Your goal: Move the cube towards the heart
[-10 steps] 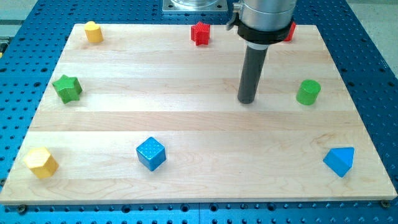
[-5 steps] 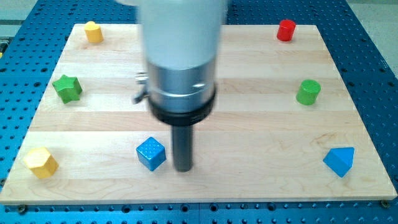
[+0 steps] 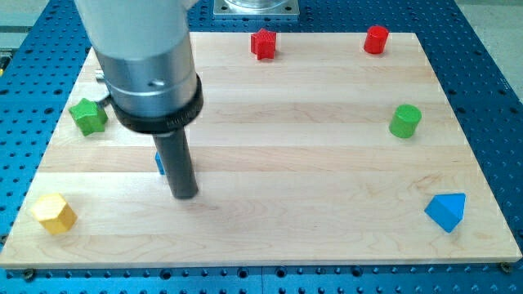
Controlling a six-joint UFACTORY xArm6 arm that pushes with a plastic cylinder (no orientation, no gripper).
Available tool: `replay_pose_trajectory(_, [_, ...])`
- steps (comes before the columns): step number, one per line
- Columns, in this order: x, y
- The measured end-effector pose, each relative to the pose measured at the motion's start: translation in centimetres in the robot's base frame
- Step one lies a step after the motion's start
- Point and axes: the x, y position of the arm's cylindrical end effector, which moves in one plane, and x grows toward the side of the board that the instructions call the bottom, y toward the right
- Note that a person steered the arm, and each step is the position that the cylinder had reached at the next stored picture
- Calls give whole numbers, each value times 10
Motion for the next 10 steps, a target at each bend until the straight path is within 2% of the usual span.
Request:
replay_pose_trajectory(1, [-46,-11])
replay_pose_trajectory(2, [-123,-24])
replay_pose_trajectory(3, [-81,-12])
replay_pose_trajectory(4, [-16,-2])
replay_pose_trajectory(5, [-57,-62])
replay_pose_trajectory(6, [-142,-71])
replay_pose_trajectory(7, [-194,-69])
replay_pose_trajectory(8, [-174,-28])
replay_pose_trajectory(9, [-206,-28])
replay_pose_trajectory(10, [-234,-67])
